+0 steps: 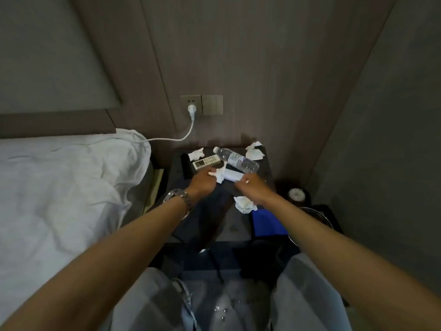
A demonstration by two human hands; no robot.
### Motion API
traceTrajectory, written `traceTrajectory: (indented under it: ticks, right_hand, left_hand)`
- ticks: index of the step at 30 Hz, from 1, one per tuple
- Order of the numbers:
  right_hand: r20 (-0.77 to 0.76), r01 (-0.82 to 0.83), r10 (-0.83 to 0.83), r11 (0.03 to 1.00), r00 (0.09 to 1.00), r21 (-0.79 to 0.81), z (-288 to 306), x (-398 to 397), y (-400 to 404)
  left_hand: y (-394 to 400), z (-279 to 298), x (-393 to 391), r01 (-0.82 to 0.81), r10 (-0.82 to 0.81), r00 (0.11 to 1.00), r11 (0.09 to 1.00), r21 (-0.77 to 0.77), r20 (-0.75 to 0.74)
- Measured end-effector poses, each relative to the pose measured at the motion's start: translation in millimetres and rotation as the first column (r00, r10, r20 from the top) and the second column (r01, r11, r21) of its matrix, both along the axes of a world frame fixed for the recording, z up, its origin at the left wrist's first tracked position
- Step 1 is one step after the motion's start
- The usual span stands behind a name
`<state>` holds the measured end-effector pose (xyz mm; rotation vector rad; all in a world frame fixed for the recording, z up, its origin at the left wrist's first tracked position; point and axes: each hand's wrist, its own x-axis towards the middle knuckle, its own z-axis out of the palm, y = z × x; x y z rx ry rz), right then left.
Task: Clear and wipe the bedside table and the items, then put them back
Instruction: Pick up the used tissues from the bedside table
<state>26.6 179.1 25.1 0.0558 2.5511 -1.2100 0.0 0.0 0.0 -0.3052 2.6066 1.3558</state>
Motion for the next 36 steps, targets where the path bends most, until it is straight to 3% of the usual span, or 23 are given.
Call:
traceTrajectory:
  ticks: [2, 4, 7, 10, 15, 20, 25, 30, 36]
  right_hand:
    - [0.028, -0.055, 0.051, 0.988, 0.998, 0.147, -24, -17, 1]
    - [0.097, -0.093, 0.070, 0.964, 0.993, 0.248, -48, -25, 3]
    - [0.116, -0.149, 0.111, 0.903, 0.987, 0.402, -75, -34, 4]
    - [0.134, -0.164, 0.110, 0.838, 0.985, 0.520, -100, -41, 0]
    - [0.136, -0.183, 0.124, 0.750, 0.983, 0.636, -125, -51, -8]
    - [0.067, -0.145, 0.139, 0.693, 0.988, 0.706, -135, -53, -9]
    - [-0.081, -0.064, 0.147, 0.777, 0.986, 0.627, -132, -56, -8]
    - [-0.242, 0.062, 0.059, 0.884, 0.968, 0.464, -101, -82, -2]
    - [-0.325, 0.148, -0.024, 0.920, 0.946, 0.363, -75, -161, 4]
  left_hand:
    - [-4, -15, -18, 0.081, -0.095, 0.993, 0.980, -0.180, -0.071]
    - [-11, -36, -32, 0.184, -0.214, 0.976, 0.913, -0.363, -0.044]
    - [-14, -60, -52, 0.239, -0.276, 0.961, 0.806, -0.541, 0.014]
    - [-14, -80, -70, 0.201, -0.300, 0.952, 0.748, -0.632, -0.053]
    - [-10, -107, -97, 0.249, -0.295, 0.955, 0.738, -0.627, 0.032]
    - [-7, -120, -97, 0.166, -0.268, 0.962, 0.733, -0.660, -0.056]
    - [-14, -114, -95, 0.109, -0.256, 0.937, 0.860, -0.498, -0.236]
    - [-26, -93, -110, 0.110, -0.301, 0.848, 0.905, -0.411, -0.437]
    - [-51, -76, -158, 0.019, -0.195, 0.873, 0.930, -0.368, -0.446]
